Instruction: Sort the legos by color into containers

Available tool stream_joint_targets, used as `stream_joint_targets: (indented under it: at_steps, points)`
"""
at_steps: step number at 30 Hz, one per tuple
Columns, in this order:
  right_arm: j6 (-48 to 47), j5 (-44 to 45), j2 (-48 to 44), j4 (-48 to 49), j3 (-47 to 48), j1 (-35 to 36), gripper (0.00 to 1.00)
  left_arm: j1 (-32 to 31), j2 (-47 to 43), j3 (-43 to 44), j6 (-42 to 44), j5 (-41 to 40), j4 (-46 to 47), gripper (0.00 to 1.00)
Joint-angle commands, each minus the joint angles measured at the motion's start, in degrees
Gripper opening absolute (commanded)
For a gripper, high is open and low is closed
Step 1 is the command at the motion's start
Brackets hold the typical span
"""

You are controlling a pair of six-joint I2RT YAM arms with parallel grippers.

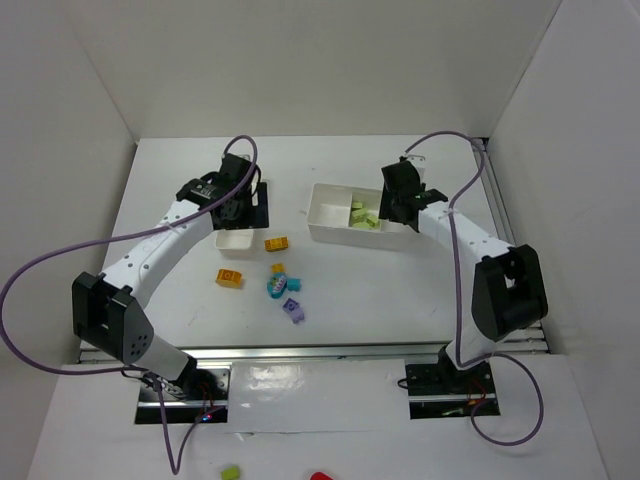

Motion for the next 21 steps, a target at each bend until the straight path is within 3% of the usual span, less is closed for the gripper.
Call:
stream_joint_targets:
  at_steps: [1,3,7,10,15,17,21]
  points:
    - [-0.31,1.45,0.54,0.28,3.07,-1.07,0.64,-0.18,0.73,0.41,1.55,0.53,0.63,0.97]
    - [-0.31,1.45,0.54,0.28,3.77,-1.07,0.71,-0.18,0.73,0.41,1.55,0.53,0.63,0.97]
    - [-0.31,0.92,-2.88,0.28,3.87,0.68,0.73,-0.18,0.73,0.94,2.07,-0.07,0.63,0.97]
    - [-2.50,-0.56,-7.80,1.15,1.94,3.67,0.64,-0.18,0.73,2.07,2.07,-1.74,0.10,0.97]
    - [-9.70,-15.66,-11.51,4.05,-1.76,17.89,0.69,1.39,0.73,3.13,2.07,-2.98,-0.95,0.97]
    - [-10.24,-15.69,-9.84,4.05,-3.25,25.86,0.77,2.19,0.20,3.66,2.07,-2.98,-0.96,0.97]
    - [-10.24,-16.74,-3.70,4.85,-3.26,32.76,0.81,4.56,-0.85,3.66,0.84,-1.67,-1.48,0.97]
